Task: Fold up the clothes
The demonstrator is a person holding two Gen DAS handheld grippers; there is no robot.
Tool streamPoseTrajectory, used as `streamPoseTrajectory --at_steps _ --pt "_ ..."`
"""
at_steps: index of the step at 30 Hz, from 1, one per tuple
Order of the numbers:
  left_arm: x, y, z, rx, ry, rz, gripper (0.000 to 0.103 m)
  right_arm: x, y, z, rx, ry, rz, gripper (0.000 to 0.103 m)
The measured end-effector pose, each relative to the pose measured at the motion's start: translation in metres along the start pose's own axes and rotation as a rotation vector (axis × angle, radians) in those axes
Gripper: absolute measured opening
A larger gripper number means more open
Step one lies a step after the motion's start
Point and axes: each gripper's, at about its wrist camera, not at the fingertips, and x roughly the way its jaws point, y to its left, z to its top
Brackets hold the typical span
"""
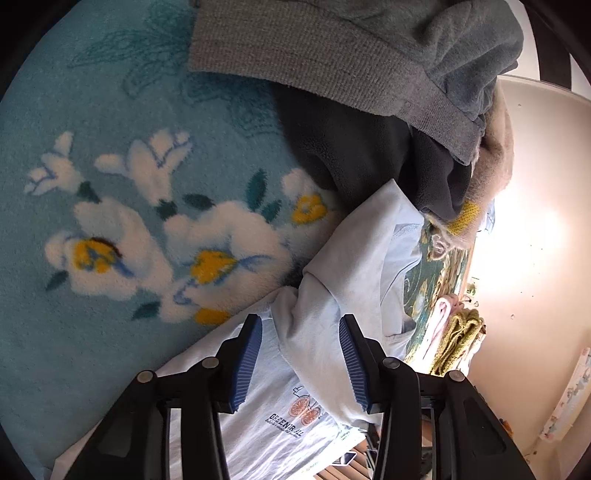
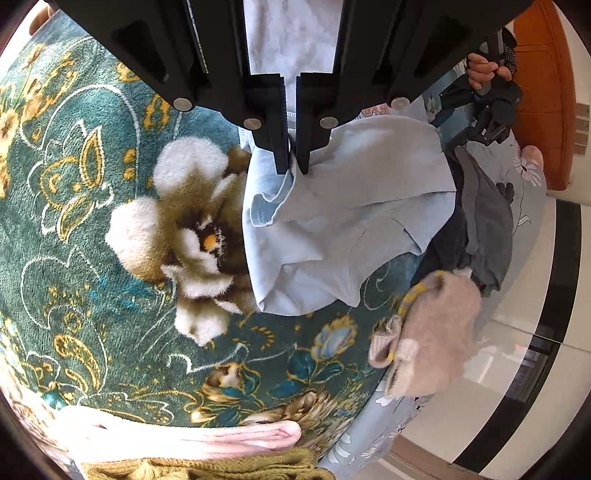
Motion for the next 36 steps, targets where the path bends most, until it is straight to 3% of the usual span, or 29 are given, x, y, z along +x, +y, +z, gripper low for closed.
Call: streamPoseTrajectory --at_steps 3,8,10,19,23,26,29,36 --pt "-0.009 -0.003 -0.003 0.042 -0.002 0.011 0.046 0.019 -0.012 -0.006 0.029 0.070 -0.067 0.004" --pt "-0.025 -0.006 -0.011 0.176 0.000 0.088 0.047 0.008 -0.022 -0.017 0.062 0.034 0.014 0.010" --pt "-0.032 0.000 -0.018 0.241 0.018 0.147 0.047 0.001 -0.027 -0.024 0.072 0.025 0.032 0.023" --pt "-0.047 0.051 -0.051 0.325 0.013 0.326 0.047 0.012 -0.061 -0.106 0.139 0.149 0.145 0.025" --pt "-0.037 0.072 -0.071 0.328 0.070 0.307 0.047 0.013 -0.066 -0.115 0.177 0.171 0.207 0.025" --pt "-0.036 0.075 -0.087 0.370 0.066 0.284 0.047 0.017 -0.070 -0.122 0.191 0.219 0.258 0.025" --pt "-0.039 0.083 -0.092 0.346 0.085 0.238 0.047 0.022 -0.073 -0.127 0.201 0.273 0.301 0.025" --pt "-0.046 0.100 -0.096 0.356 0.121 0.269 0.039 0.030 -0.071 -0.137 0.194 0.363 0.338 0.025"
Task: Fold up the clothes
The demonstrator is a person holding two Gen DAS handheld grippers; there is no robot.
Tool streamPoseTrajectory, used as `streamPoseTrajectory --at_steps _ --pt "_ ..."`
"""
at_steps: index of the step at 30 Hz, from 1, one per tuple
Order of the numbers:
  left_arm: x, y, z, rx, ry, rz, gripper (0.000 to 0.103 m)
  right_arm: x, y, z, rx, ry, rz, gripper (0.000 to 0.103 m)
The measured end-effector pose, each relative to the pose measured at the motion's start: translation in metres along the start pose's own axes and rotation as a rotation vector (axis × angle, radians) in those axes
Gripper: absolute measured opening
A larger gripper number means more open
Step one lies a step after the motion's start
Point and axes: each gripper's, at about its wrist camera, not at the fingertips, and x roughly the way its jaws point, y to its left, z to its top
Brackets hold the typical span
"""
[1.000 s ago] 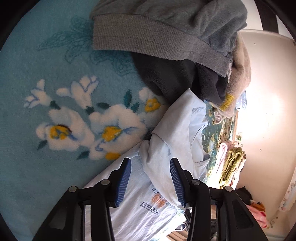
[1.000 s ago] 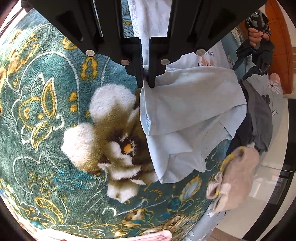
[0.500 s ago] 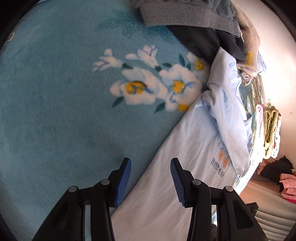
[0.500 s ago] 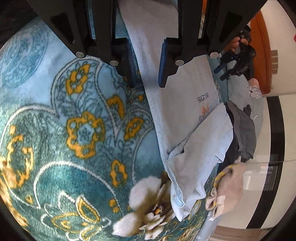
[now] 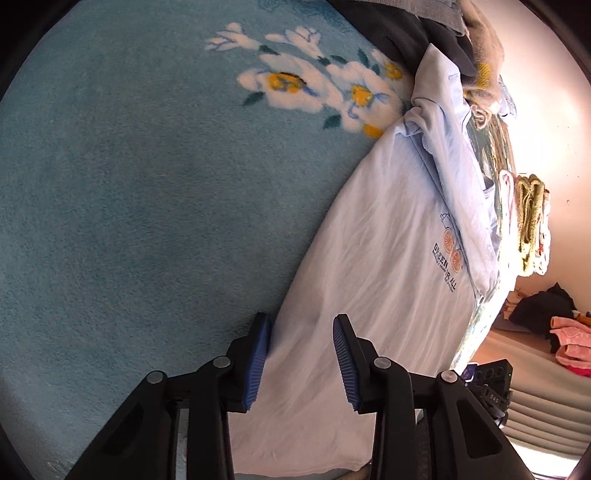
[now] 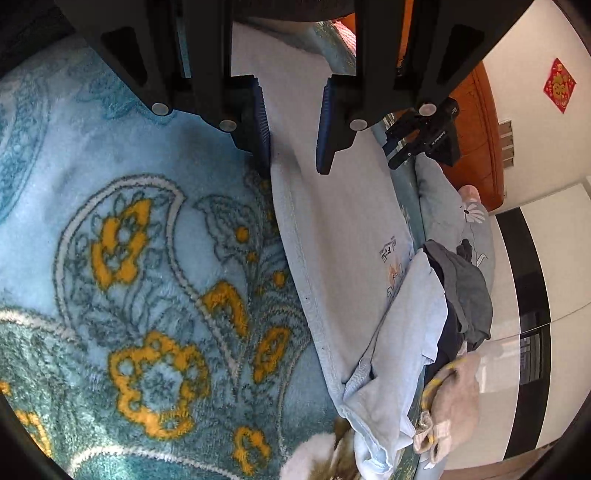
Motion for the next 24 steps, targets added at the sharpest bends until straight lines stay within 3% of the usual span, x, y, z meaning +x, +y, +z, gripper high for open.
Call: streamPoseTrajectory --at_steps 5,9,15,19,22,24 --pt "0.002 -0.004 -0.003 0.028 -0.001 0.015 0.037 0.004 0.002 0.001 -0.012 0.035 -0.011 0.025" --pt "0.000 0.004 -0.008 0.008 -0.003 -0.028 0.037 0.012 0.010 0.000 -0.061 0.092 -0.040 0.025" --pt "0.002 -0.001 -0.016 0.047 0.014 -0.033 0.037 0.010 0.007 -0.001 -0.069 0.124 -0.068 0.024" --pt "0.005 -0.008 -0.020 0.063 0.014 -0.038 0.009 0.013 0.010 -0.003 -0.071 0.118 -0.097 0.015" --pt "0.000 -0.015 -0.021 0.072 -0.012 -0.094 0.005 0.015 0.020 -0.005 -0.097 0.106 -0.128 0.008" --pt "-0.010 -0.021 -0.020 0.070 -0.060 -0.167 0.005 0.012 0.024 -0.006 -0.099 0.088 -0.100 0.005"
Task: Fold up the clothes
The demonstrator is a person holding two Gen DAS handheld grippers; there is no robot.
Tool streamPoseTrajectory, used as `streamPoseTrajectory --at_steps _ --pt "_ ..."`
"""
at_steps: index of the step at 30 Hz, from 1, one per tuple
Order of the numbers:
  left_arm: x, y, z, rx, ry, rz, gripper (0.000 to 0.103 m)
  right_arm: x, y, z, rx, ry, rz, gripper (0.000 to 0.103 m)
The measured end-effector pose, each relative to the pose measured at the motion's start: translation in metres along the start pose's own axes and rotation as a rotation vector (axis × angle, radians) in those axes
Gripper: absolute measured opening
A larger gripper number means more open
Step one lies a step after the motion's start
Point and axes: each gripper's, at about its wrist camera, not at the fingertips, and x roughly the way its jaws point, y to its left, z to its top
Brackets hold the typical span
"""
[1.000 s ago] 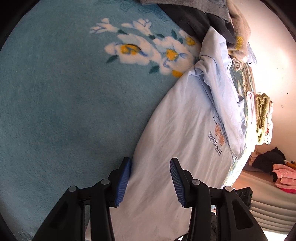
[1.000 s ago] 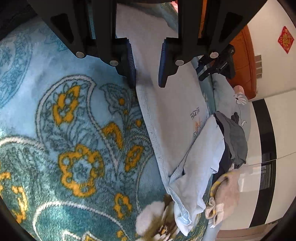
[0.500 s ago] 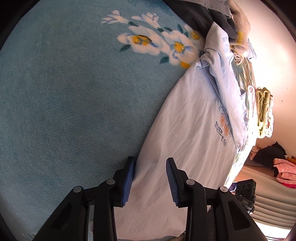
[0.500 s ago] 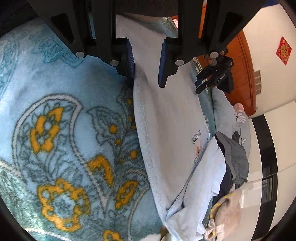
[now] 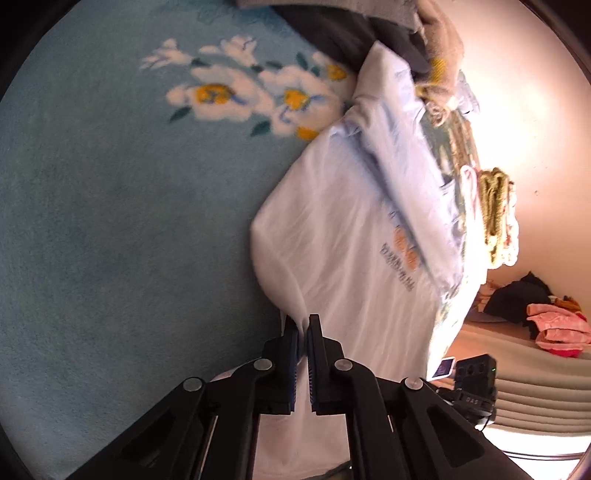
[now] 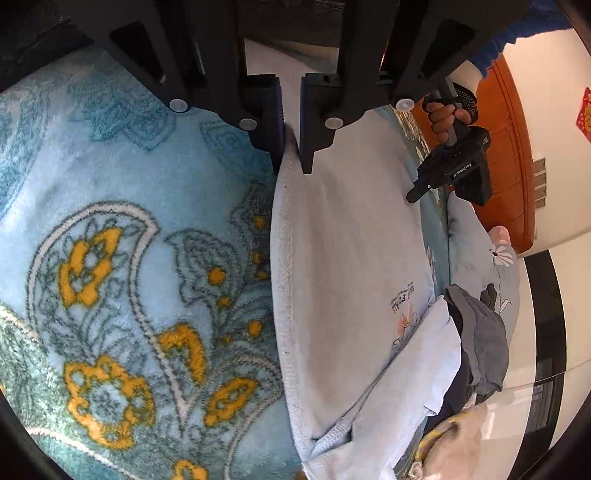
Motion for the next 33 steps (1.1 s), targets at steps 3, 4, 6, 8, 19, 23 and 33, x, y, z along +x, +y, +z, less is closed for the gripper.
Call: streamPoseTrajectory --at_steps 3,4,6,8,19,23,33 --pt "-0.009 -0.021 0.034 0.012 -0.090 -0.061 0.005 -0.017 -0.002 0.004 0.050 -0.091 0.128 0.004" --pt "-0.014 -0.023 0.046 0.012 -0.108 -0.066 0.005 -0.025 -0.003 0.006 0.070 -0.132 0.174 0.003" --pt "-0.024 -0.028 0.070 0.012 -0.143 -0.076 0.005 -0.039 -0.006 0.014 0.110 -0.220 0.204 0.003" --pt "-0.026 -0.021 0.088 0.010 -0.143 -0.067 0.006 -0.052 -0.010 0.023 0.150 -0.305 0.205 0.003" --pt "-0.002 -0.013 0.075 -0.005 -0.071 0.073 0.057 -0.044 -0.031 0.019 0.216 -0.283 0.068 0.038" --pt "0.005 -0.006 0.063 0.058 -0.041 0.239 0.057 -0.030 -0.027 0.005 0.156 -0.211 0.045 0.039" --pt "0.019 -0.013 0.049 0.173 0.004 0.302 0.034 0.002 -0.008 -0.001 0.035 0.017 -0.060 0.039"
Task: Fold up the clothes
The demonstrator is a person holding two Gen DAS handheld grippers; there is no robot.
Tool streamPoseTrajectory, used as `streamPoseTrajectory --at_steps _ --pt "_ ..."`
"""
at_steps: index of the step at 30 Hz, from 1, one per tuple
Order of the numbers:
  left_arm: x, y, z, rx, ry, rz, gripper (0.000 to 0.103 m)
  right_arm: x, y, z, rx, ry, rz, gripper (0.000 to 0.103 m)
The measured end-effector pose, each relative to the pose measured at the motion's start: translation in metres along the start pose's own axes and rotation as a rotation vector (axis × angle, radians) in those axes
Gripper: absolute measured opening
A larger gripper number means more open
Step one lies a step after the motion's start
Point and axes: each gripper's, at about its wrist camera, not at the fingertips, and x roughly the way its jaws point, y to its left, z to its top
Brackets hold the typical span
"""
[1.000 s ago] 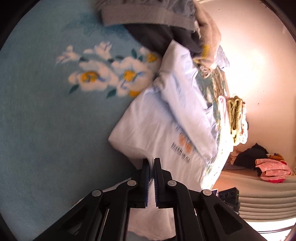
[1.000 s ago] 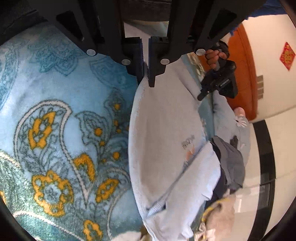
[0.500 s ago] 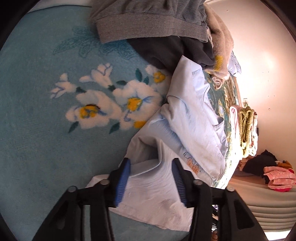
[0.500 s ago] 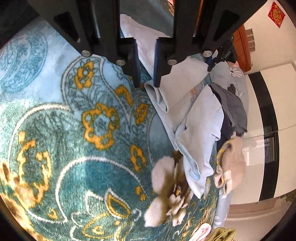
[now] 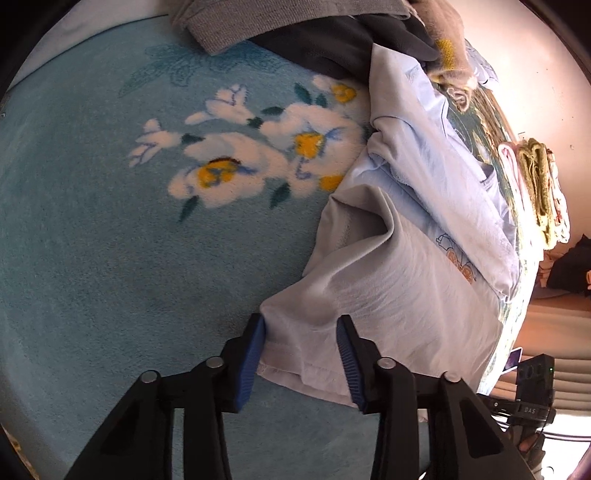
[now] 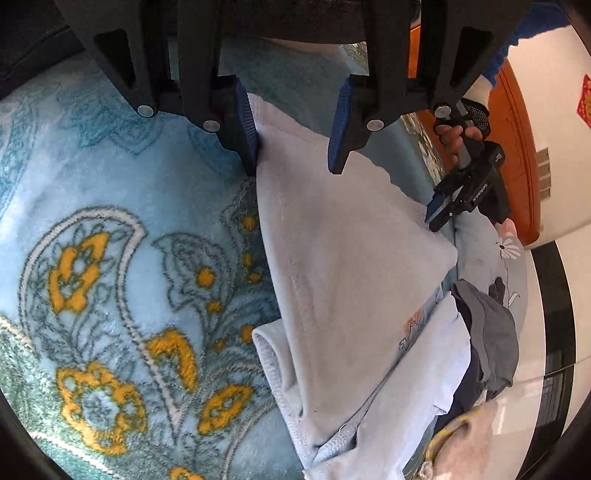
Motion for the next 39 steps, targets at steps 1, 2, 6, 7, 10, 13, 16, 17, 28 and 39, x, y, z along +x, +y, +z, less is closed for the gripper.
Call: streamPoseTrajectory --at_steps 1,2,6,7,10,13,16,17,28,39 --pt "0.001 0.001 -0.001 0.000 0.006 0.000 0.025 -0.001 0.000 -0.001 -0.003 -0.002 -0.005 0.038" --pt "0.001 0.002 -0.002 -0.010 0.008 -0.001 0.015 -0.001 -0.001 -0.003 -0.008 -0.006 -0.013 0.036" --pt "-0.006 0.010 -0.006 -0.066 -0.005 -0.068 0.005 -0.003 -0.003 -0.005 -0.004 -0.012 -0.012 0.004" --pt "-0.010 0.011 -0.007 -0.079 -0.013 -0.095 0.004 -0.004 -0.003 -0.005 -0.008 -0.016 -0.004 0.004" --pt "-0.034 0.012 -0.012 -0.096 -0.060 -0.205 0.004 -0.018 0.001 -0.009 -0.018 -0.094 0.092 0.003" --pt "-0.059 0.016 -0.018 -0.129 -0.111 -0.280 0.004 -0.041 -0.006 -0.019 0.025 -0.192 0.265 0.003" --pt "-0.088 0.022 -0.026 -0.176 -0.150 -0.383 0.004 -0.060 -0.013 -0.033 0.056 -0.248 0.415 0.003" --pt "-0.094 0.022 -0.027 -0.182 -0.159 -0.401 0.004 -0.065 -0.014 -0.038 0.058 -0.257 0.455 0.003" --pt "-0.105 -0.028 0.068 -0.145 -0.234 -0.523 0.004 -0.102 0.013 0.012 0.089 -0.373 0.609 0.003" --pt "-0.035 -0.093 0.188 -0.238 -0.193 -0.433 0.004 -0.114 0.016 0.115 0.350 -0.455 0.507 0.003"
